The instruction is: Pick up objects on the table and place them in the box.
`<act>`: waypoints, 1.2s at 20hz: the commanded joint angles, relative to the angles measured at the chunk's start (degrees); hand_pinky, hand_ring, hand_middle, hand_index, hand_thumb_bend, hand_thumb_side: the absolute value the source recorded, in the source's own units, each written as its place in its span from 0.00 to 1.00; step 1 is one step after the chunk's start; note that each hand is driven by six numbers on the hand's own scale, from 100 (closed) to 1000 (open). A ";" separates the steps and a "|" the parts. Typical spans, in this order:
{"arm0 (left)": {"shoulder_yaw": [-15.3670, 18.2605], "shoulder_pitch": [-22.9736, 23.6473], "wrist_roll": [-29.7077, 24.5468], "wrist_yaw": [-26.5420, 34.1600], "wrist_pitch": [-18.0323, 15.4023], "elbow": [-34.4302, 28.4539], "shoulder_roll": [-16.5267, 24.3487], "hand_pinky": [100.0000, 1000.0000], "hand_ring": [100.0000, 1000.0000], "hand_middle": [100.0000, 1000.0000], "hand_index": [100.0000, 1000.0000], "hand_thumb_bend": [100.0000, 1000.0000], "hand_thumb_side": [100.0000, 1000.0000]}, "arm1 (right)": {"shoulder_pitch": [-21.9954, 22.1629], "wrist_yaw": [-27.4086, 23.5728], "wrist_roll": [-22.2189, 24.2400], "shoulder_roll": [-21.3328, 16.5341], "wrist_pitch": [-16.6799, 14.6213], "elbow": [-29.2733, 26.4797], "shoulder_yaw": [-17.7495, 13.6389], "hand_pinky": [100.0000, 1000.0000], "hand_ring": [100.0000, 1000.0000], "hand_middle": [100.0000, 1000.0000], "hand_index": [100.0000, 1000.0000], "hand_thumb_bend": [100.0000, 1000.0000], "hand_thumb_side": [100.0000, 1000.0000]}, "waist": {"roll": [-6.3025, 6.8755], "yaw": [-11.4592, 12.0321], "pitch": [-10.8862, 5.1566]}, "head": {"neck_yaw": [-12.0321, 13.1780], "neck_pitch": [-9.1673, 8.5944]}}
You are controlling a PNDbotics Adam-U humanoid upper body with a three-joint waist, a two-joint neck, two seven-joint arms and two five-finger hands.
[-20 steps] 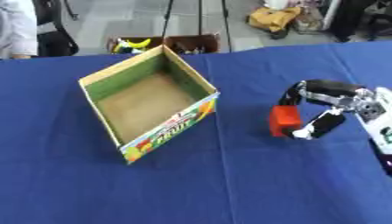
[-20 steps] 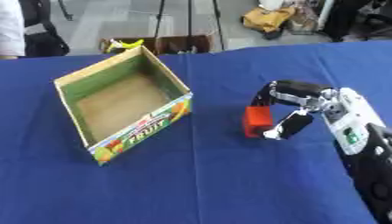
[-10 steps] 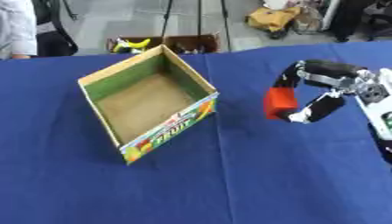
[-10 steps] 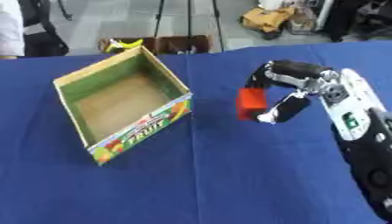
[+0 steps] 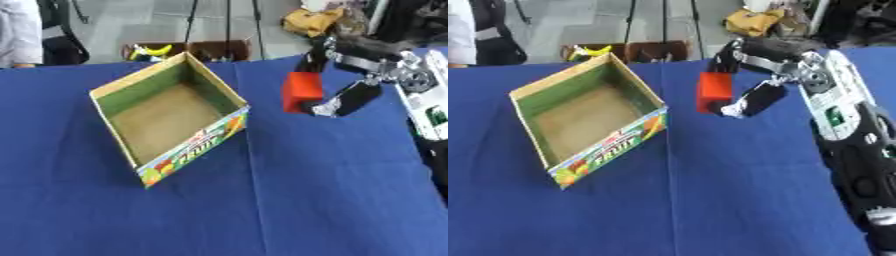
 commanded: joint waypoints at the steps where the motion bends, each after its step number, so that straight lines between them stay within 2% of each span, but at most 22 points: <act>1: -0.01 -0.05 -0.31 0.18 -0.07 -1.15 1.15 0.29 0.52 0.60 0.89 0.45 0.86 | -2.10 1.14 12.28 1.81 -10.49 -2.69 -1.44 0.56 0.55 0.31 0.42 0.00 0.33 | 0.00 0.25 -1.07 | -0.27 -0.85; 7: -0.06 -0.11 -0.49 0.23 -0.07 -1.15 0.93 0.29 0.52 0.60 0.89 0.45 0.86 | -3.84 2.96 12.09 6.15 -7.22 -4.78 -2.50 0.56 0.55 0.31 0.42 0.00 0.36 | 0.09 0.57 -0.88 | -0.47 -1.02; 9: -0.09 -0.10 -0.55 0.25 -0.08 -1.15 0.87 0.29 0.52 0.60 0.89 0.45 0.86 | -4.25 3.65 11.58 7.40 -6.19 -5.27 -2.62 0.56 0.55 0.30 0.42 0.00 0.34 | 0.12 0.73 -0.86 | -0.55 -1.12; 14: -0.12 -0.11 -0.61 0.32 -0.09 -1.15 0.82 0.29 0.52 0.60 0.89 0.45 0.86 | -4.77 4.65 10.28 9.50 -5.00 -6.12 -2.35 0.56 0.55 0.30 0.42 0.00 0.35 | 0.17 0.88 -0.84 | -0.65 -1.36; 15: -0.13 -0.14 -0.62 0.34 -0.10 -1.15 0.84 0.29 0.52 0.60 0.89 0.45 0.86 | -4.91 4.96 9.84 9.89 -4.72 -6.32 -2.37 0.56 0.55 0.30 0.42 0.00 0.40 | 0.17 0.86 -0.84 | -0.68 -1.43; 16: -0.15 -0.16 -0.64 0.35 -0.10 -1.15 0.83 0.29 0.52 0.60 0.89 0.45 0.86 | -5.07 5.34 9.36 10.28 -4.43 -6.46 -2.38 0.56 0.55 0.30 0.42 0.00 0.35 | 0.16 0.90 -0.84 | -0.72 -1.50; 24: -0.25 -0.26 -0.83 0.43 -0.15 -1.15 0.63 0.29 0.52 0.60 0.89 0.46 0.86 | -5.87 7.66 5.94 14.00 -2.22 -7.02 -1.67 0.55 0.54 0.30 0.42 0.00 0.34 | 0.28 1.43 -0.63 | -0.91 -1.78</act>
